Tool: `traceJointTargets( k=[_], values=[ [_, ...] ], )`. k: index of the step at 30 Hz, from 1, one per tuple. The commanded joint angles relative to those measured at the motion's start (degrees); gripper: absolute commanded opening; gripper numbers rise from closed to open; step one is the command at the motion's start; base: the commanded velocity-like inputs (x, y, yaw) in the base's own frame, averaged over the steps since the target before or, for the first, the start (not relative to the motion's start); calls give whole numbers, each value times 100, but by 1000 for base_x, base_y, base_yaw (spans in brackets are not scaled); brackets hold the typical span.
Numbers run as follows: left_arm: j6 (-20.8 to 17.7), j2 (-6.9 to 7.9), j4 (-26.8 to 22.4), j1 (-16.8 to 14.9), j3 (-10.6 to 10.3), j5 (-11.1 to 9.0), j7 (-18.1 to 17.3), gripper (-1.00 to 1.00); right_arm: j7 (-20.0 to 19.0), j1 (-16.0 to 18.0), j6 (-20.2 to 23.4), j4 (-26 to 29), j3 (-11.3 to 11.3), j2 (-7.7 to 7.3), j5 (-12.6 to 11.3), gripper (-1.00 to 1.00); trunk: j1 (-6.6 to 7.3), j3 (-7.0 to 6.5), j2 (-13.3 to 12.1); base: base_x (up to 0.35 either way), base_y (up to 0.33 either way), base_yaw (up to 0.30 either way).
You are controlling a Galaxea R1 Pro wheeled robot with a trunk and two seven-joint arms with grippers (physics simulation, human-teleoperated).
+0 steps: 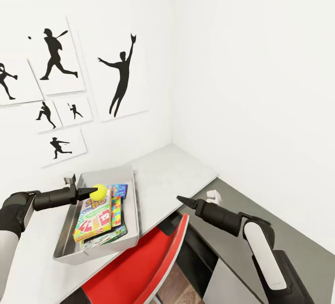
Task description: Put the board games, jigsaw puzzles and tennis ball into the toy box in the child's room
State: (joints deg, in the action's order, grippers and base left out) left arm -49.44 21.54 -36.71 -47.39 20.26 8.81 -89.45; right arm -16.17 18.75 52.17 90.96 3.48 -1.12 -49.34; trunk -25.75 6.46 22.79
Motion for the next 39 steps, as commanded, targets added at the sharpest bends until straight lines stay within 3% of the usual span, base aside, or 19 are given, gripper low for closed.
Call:
traceJointTargets(
  k=[1,11,27,39],
  values=[
    [-34,-6,-3,-7,22,60,-55,-100,-37,6,13,1,12,-3,38,100,-4,13,13,0,16,1],
    [-32,-1,-3,-7,31,60,-55,-100,-28,6,9,9,73,-3,47,100,-4,13,13,0,117,11],
    [-33,-1,-3,-7,31,60,-55,-100,-27,6,12,13,144,-3,47,100,-4,13,13,17,6,266],
    [-31,0,-3,-7,40,60,-55,-100,-36,6,12,18,144,-3,47,100,-4,13,13,78,0,34]
  ],
)
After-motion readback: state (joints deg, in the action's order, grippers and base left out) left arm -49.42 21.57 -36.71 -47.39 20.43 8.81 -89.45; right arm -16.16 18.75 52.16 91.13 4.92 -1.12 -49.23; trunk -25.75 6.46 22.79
